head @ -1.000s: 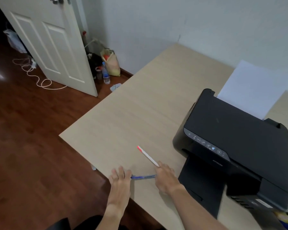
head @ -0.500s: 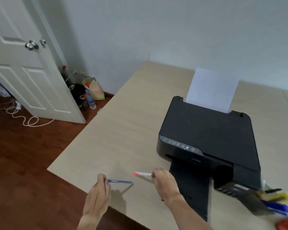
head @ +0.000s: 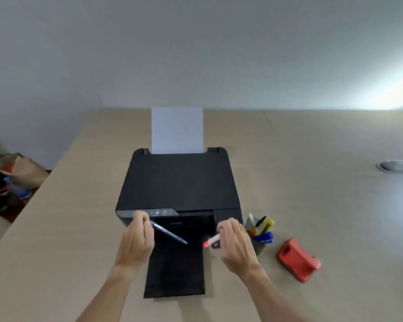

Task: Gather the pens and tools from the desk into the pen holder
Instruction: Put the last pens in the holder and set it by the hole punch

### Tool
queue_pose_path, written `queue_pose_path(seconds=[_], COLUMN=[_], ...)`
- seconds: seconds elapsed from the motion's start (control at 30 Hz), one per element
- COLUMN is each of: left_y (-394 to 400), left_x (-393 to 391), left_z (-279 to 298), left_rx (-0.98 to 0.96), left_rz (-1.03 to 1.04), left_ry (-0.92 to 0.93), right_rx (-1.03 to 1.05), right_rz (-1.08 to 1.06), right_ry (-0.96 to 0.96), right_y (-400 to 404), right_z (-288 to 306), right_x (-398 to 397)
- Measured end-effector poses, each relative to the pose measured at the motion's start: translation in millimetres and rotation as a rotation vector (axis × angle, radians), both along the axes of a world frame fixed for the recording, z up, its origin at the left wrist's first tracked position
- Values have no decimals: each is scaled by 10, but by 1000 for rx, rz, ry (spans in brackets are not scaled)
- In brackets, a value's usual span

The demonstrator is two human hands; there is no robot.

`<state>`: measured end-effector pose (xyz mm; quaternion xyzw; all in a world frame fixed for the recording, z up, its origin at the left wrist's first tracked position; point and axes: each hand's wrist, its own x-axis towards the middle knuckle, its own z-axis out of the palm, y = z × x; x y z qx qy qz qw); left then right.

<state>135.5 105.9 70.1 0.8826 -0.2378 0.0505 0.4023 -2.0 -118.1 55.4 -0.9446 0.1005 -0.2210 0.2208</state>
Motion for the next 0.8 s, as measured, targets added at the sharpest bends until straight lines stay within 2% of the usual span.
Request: queue_pose_path(seconds=[0.17,0.3,0.5,0.8], left_y=[-956,-1512,-1979,-2243], left_x=[-94,-272,-421,-448], left_z=[211,321,357,219], left_rx=[53,113,269,457], left_rz=[-261,-344,-375,-393], left_ry=[-114,-187,-236,-289], right_rx=[70,126,90,131], right_rz=[-264,-377,-389,-368], right_ry=[-62,-91,-45,75], right_y=[-743,-1083,-1137,-1115], right_z=[172,174,90,-78], right_x=[-274,-426,-413,-442])
